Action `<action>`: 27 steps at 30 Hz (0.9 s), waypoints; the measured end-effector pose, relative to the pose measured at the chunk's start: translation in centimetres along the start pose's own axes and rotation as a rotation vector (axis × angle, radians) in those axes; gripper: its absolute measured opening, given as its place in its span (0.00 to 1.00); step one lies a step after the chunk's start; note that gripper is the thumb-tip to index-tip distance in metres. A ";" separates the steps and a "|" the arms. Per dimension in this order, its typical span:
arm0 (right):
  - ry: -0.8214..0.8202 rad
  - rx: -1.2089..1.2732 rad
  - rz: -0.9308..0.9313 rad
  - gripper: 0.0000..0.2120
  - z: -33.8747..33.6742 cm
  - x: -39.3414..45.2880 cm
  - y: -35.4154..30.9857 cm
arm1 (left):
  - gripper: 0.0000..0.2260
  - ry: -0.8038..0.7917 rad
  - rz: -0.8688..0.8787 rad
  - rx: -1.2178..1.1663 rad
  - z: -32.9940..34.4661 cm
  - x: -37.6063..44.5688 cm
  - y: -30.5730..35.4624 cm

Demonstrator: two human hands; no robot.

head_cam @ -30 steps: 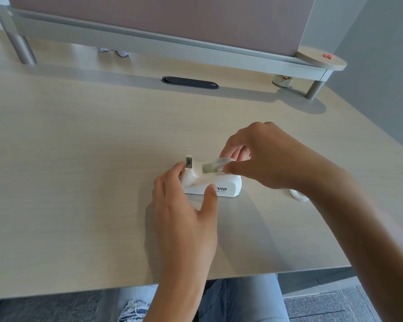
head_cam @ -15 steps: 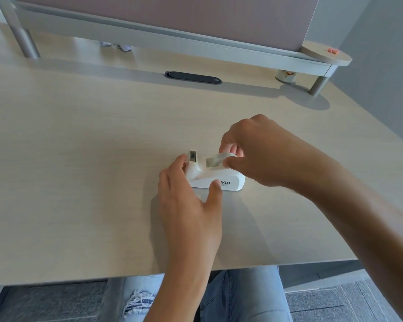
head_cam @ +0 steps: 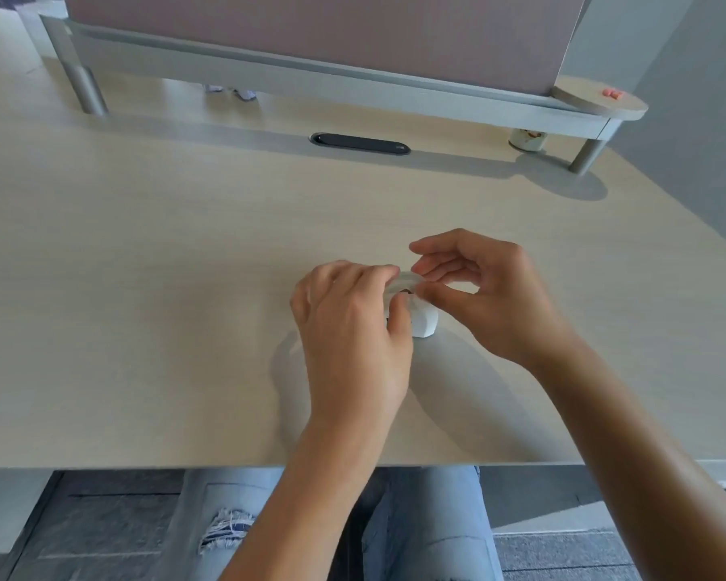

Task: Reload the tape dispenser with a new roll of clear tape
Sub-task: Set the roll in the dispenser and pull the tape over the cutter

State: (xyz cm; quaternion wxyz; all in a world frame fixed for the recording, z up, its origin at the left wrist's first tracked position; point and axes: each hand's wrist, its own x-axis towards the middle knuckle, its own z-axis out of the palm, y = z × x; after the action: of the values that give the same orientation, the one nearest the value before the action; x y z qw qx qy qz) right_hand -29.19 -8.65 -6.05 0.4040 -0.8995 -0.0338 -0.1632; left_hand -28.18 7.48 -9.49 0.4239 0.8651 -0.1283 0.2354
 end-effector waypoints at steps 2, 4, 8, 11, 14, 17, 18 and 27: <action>0.038 0.057 0.011 0.15 0.1 -0.1 0.7 | 0.09 -0.033 -0.003 0.062 0.2 0.8 0.5; 0.074 0.049 0.026 0.11 0.2 0.0 1.3 | 0.07 -0.040 -0.002 0.100 0.4 1.3 0.7; 0.085 0.097 0.046 0.06 0.3 0.1 2.3 | 0.07 -0.033 -0.001 0.140 0.3 1.6 1.4; 0.054 0.106 -0.013 0.06 0.0 0.2 2.8 | 0.08 -0.002 0.005 0.133 0.4 1.4 2.0; 0.037 0.121 -0.042 0.05 -0.1 0.4 3.1 | 0.07 0.022 -0.034 0.154 0.6 1.4 2.6; 0.038 0.128 -0.078 0.06 0.0 0.6 3.4 | 0.07 0.033 -0.090 0.180 0.8 1.6 3.2; 0.034 0.135 -0.082 0.06 0.0 0.6 3.5 | 0.07 0.032 -0.102 0.193 0.9 1.7 3.4; 0.014 0.179 -0.047 0.06 0.1 0.4 4.1 | 0.07 -0.039 -0.220 0.317 0.6 2.9 5.2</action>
State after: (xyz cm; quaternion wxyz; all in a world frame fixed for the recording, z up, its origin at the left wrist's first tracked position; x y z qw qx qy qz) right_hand -27.97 -11.41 -8.93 0.4789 -0.8577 -0.0663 -0.1750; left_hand -27.74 3.80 -4.81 0.3027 0.9343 -0.0026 0.1882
